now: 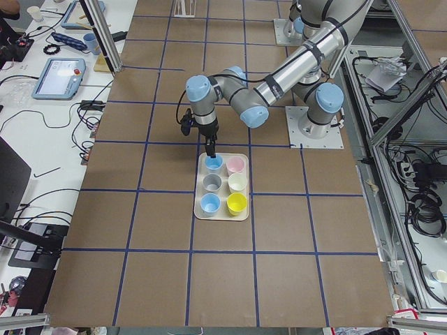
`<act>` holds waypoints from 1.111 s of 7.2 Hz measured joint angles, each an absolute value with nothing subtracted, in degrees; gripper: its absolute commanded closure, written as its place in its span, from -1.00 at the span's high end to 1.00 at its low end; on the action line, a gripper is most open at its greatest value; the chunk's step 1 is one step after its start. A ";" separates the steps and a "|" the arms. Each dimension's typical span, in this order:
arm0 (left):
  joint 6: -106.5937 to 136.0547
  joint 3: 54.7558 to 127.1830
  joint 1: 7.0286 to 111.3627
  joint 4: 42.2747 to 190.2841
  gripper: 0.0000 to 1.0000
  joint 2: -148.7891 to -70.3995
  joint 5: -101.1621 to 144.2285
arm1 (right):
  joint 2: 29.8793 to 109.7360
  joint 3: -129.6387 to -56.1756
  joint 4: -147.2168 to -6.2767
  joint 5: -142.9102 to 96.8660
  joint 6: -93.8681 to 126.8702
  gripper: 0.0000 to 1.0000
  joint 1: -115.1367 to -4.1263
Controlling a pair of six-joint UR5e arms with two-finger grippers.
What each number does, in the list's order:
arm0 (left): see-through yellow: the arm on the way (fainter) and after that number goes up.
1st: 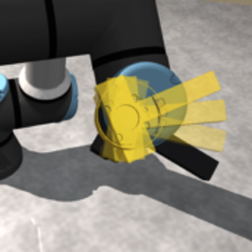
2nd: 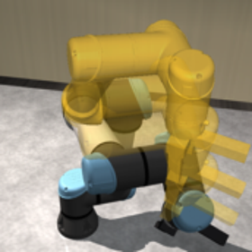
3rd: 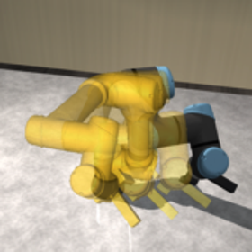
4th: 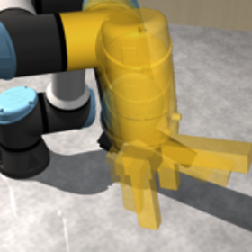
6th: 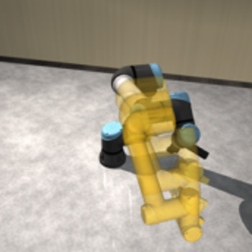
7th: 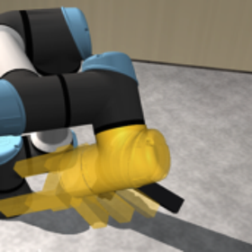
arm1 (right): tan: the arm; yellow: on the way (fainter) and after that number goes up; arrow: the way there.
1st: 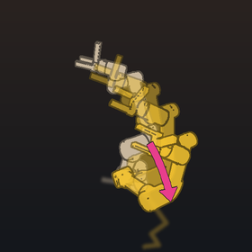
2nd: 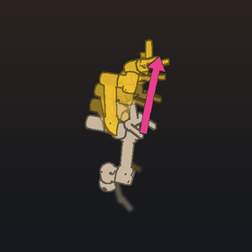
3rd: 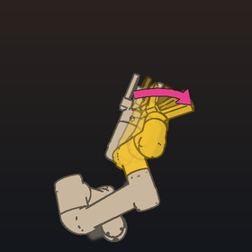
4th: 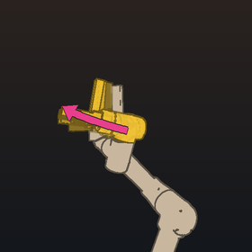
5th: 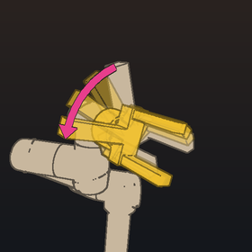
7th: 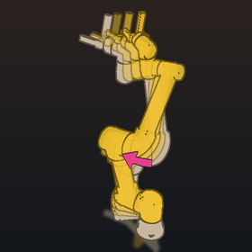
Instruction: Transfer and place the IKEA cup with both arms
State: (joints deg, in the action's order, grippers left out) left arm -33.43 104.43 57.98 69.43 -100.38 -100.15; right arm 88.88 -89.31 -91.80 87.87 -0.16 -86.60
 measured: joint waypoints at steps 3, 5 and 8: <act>-19.14 96.10 67.69 85.11 1.00 -94.63 -94.57 | 88.88 -89.13 -91.83 87.67 0.00 1.00 -86.70; -12.93 92.84 77.67 90.63 1.00 -90.92 -92.09 | 88.94 -89.03 -91.85 87.69 0.08 1.00 -86.69; -7.19 92.54 87.68 95.40 1.00 -86.14 -91.35 | 88.95 -88.77 -91.84 87.69 0.07 1.00 -86.66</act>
